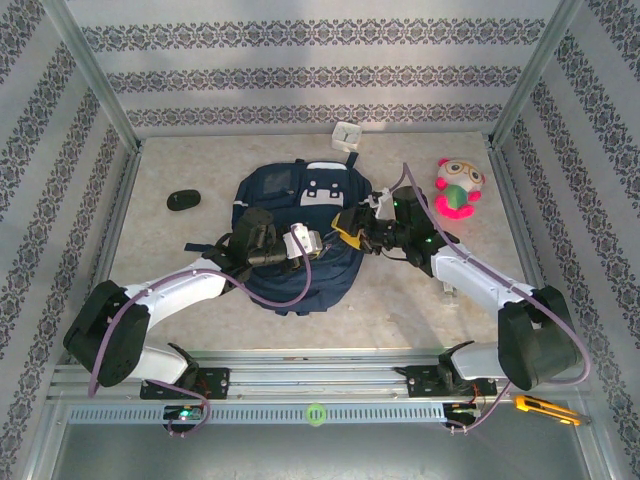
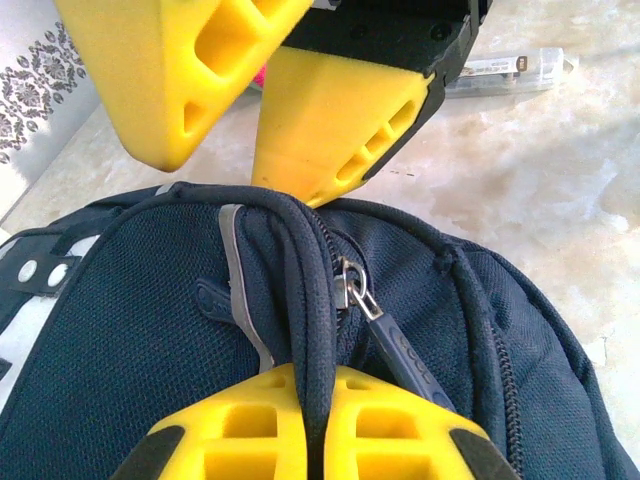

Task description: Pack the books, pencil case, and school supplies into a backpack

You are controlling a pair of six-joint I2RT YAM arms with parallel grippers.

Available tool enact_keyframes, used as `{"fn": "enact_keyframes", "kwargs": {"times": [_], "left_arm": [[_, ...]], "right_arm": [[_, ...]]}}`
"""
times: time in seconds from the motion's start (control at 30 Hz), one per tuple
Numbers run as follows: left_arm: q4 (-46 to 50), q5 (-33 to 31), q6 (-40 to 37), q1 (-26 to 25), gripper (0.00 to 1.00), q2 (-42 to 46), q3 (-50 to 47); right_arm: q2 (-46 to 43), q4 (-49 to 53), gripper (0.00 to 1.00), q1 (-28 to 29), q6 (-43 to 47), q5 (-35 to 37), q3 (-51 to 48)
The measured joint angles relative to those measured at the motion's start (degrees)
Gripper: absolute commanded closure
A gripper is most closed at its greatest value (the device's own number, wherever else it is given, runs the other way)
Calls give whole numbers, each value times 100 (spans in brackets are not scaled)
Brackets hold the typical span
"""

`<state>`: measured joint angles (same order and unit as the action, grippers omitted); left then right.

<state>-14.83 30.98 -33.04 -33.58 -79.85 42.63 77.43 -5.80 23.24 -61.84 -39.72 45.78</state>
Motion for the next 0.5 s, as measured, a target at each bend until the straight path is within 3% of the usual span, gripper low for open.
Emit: {"fn": "enact_keyframes", "kwargs": {"times": [0.1,0.27,0.33,0.4,0.5], "left_arm": [[0,61,-2,0,97,-22,0],[4,142,-66,20,92,-46,2],[33,105,-87,22,79,-46,2],[72,68,-66,20,57,-9,17],[302,-170,234,15,49,219,92]], "right_arm": [[61,-48,50,105,-28,90,9],[356,-61,87,216,-138,203,103],[372,-83,99,219,-221,240,96],[315,-164,100,262,-339,424,44],[116,-411,100,365,-516,796,-219]]}}
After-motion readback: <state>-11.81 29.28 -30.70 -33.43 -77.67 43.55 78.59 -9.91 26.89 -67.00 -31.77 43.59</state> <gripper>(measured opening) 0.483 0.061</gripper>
